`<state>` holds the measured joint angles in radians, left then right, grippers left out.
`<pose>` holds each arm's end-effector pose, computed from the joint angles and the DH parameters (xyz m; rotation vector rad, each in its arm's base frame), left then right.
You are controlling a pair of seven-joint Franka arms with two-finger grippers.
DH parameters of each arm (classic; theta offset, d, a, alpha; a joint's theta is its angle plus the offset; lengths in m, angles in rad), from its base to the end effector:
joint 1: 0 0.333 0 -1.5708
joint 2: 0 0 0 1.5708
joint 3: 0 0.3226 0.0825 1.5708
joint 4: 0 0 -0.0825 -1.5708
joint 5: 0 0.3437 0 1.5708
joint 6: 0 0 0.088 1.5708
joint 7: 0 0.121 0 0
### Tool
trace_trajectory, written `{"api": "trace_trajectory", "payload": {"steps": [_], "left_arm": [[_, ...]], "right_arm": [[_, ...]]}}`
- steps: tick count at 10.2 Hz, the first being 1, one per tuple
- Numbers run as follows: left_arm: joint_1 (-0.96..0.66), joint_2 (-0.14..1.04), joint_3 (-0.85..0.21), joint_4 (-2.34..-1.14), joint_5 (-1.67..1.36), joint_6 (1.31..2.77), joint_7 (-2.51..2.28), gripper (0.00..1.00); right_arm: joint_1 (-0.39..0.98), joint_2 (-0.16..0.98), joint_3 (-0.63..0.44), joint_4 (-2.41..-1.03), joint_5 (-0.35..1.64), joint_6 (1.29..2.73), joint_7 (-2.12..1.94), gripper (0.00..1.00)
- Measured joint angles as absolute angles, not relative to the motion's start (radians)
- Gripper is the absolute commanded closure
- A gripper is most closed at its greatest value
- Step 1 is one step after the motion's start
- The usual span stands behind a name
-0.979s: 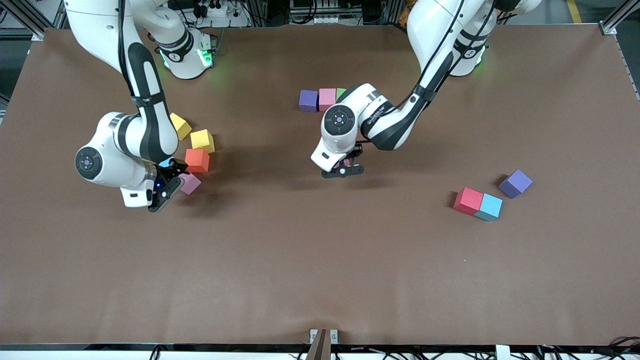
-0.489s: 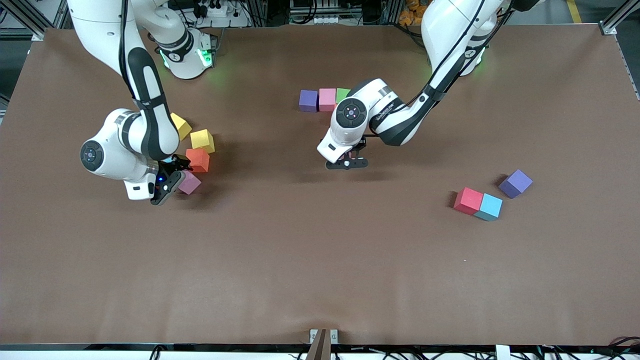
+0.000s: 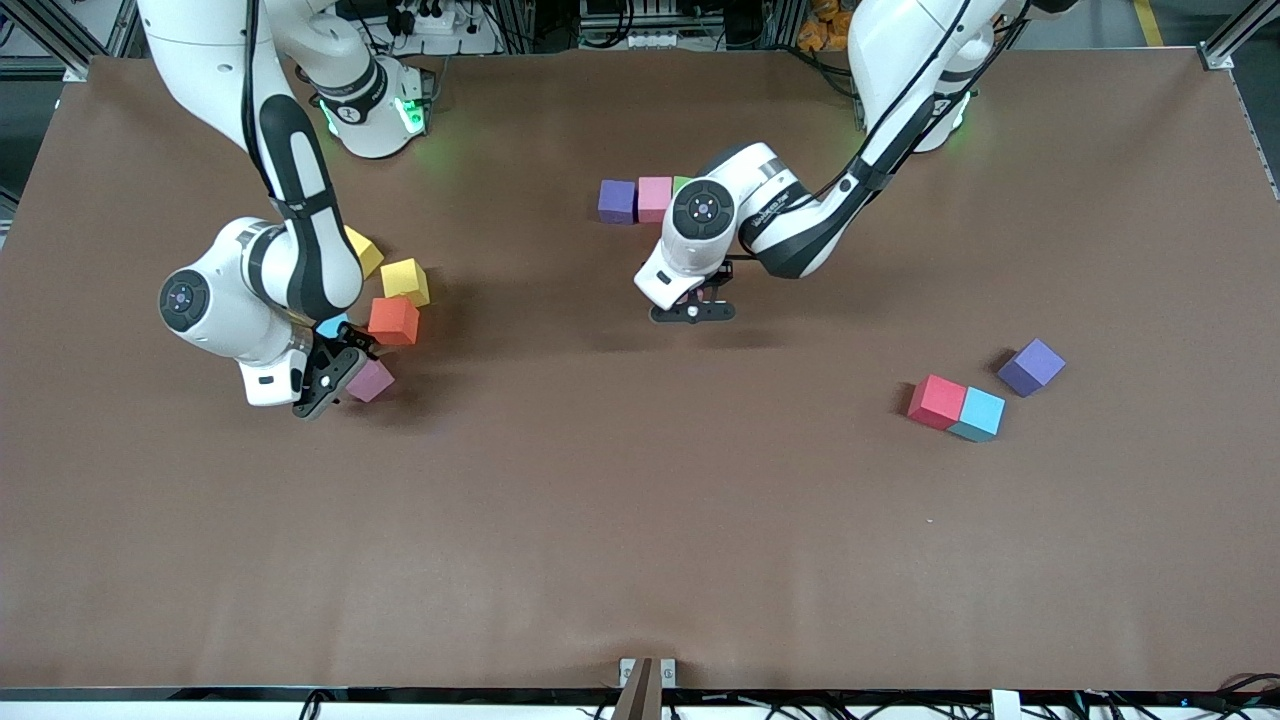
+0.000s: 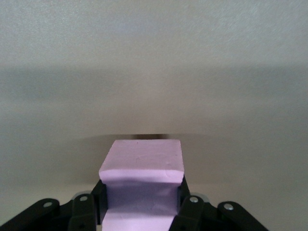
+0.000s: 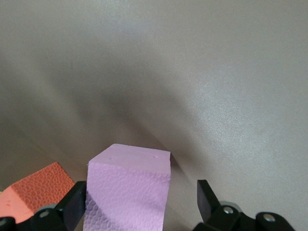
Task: Form number 2 with 11 blocks
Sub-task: 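Grasp the pink cube with the right gripper while the left gripper holds lavender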
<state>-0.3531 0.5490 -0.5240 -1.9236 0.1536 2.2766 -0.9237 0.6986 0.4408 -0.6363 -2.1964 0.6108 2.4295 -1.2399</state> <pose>0.3912 -0.4368 0.2488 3.1181 -0.0185 -0.3028 0.5219 0.0390 0.2350 -2.7415 -1.2436 -0.0161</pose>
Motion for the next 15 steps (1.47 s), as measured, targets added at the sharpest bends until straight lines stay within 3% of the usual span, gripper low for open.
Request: {"api": "trace_trajectory", "payload": {"steps": [1,3,4,5,15], "left_arm": [[-0.339,0.549,-0.543,-1.939,0.177,2.283,-0.927,0.63],[-0.328,0.549,-0.561,-1.954,0.182,2.296,-0.944,0.63],[-0.328,0.549,-0.563,-1.958,0.182,2.304,-0.945,0.63],[-0.328,0.549,-0.565,-1.966,0.182,2.319,-0.947,0.63],[-0.329,0.549,-0.577,-2.016,0.182,2.345,-0.966,0.63]], "right_arm": [[0.699,0.447,-0.636,-2.198,0.641,2.43,-1.244,0.09],[0.699,0.466,-0.634,-2.201,0.687,2.43,-1.246,0.58],[0.699,0.471,-0.632,-2.202,0.69,2.43,-1.246,0.78],[0.699,0.471,-0.631,-2.201,0.692,2.429,-1.246,0.87],[0.782,0.467,-0.63,-2.039,0.703,2.266,-0.955,0.9]]}}
